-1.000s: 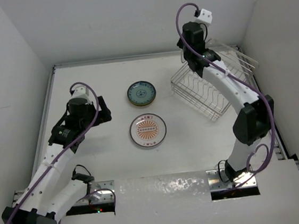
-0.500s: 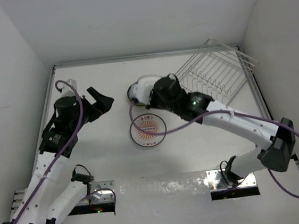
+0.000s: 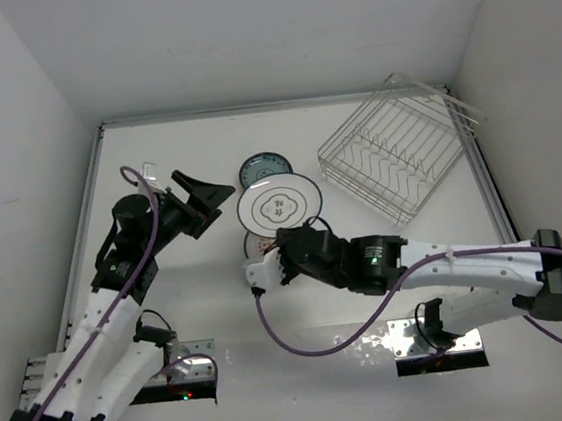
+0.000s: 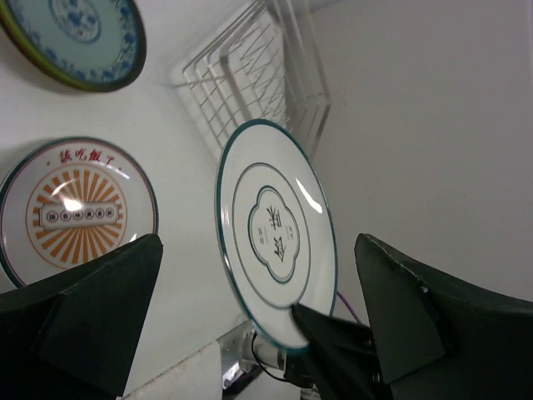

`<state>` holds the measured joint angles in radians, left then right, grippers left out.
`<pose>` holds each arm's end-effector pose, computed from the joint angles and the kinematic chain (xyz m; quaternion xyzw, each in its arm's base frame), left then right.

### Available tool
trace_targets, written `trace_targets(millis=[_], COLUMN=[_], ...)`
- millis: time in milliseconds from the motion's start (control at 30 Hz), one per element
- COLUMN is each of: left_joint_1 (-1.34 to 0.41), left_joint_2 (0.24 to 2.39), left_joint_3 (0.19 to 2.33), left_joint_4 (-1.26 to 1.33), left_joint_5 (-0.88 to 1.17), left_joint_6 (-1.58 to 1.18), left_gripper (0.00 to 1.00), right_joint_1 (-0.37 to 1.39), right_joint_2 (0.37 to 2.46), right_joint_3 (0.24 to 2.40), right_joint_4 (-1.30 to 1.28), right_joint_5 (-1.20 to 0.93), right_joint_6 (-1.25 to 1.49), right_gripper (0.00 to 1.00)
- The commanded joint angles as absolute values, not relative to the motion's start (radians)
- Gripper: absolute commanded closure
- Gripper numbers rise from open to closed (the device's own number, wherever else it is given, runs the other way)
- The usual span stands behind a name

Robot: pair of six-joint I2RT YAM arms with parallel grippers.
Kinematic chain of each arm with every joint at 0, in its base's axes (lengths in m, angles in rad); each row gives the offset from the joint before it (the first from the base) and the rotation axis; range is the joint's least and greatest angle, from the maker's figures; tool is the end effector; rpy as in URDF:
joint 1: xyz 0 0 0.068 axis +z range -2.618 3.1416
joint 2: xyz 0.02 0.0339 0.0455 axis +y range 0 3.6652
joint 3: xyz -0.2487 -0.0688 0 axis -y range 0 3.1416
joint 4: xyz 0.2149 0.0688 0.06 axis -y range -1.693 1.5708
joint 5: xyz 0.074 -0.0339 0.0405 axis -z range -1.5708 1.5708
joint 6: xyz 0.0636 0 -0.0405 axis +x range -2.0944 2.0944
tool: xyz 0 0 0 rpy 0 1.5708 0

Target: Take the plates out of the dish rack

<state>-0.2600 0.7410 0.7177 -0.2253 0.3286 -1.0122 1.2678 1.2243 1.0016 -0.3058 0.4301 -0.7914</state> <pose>0.1714 -0.0668 0.3033 -0.1926 0.7611 -0.4637 0.4106 0.1065 0.2519 0.2920 -0.6715 0.5275 -0.0651 0.5163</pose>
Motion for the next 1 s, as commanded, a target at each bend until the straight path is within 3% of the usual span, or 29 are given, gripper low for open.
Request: trace_targets(millis=[0,233,267,333,367,400,433,667,833,967], left_joint_1=[-0.256,-0.259,-0.259,-0.259,-0.259,-0.259,-0.259,-0.259,-0.262,-0.287], left_joint_2=[0.776,0.796,0.801,0.805,0.808,0.811,0.816,0.842,0.954,1.055], left_joint_3=[0.683,0.655,0.649,0.631,0.626,0.624,0.621,0.554,0.479,0.462], left_joint_4=[-0.106,-0.149,-0.149,-0.134,-0.129,-0.135,-0.14,-0.127,0.0,0.087], left_joint_5=[0.419,0.387,0.388,0.387,0.384,0.377,0.358,0.233,0.23,0.219], left_joint_6=[-1.081,-1.037,-1.031,-1.028,-1.016,-1.006,-0.988,-0.922,-0.933,-0.943], left_gripper=[0.05,0.45,0.52,0.84,0.9,0.96,1.0,1.0,1.0,0.99], right_joint_1=[1.34,1.457,1.46,1.46,1.46,1.46,1.46,1.453,1.358,1.254], right_joint_2=[1.281,1.347,1.359,1.374,1.39,1.393,1.394,1.231,1.031,0.94], right_joint_3=[1.015,0.986,0.985,0.989,0.992,0.992,0.983,0.806,0.756,0.73], right_joint_4=[-0.187,0.064,0.07,0.075,0.072,0.071,0.078,0.245,0.132,0.032], right_joint_5=[0.552,0.699,0.701,0.703,0.707,0.712,0.728,0.862,0.861,0.853], right_joint_6=[-0.86,-0.959,-0.956,-0.934,-0.917,-0.901,-0.879,-0.64,-0.282,-0.147], right_gripper=[1.0,1.0,1.0,1.0,0.93,0.31,0.01,0.01,0.01,0.01])
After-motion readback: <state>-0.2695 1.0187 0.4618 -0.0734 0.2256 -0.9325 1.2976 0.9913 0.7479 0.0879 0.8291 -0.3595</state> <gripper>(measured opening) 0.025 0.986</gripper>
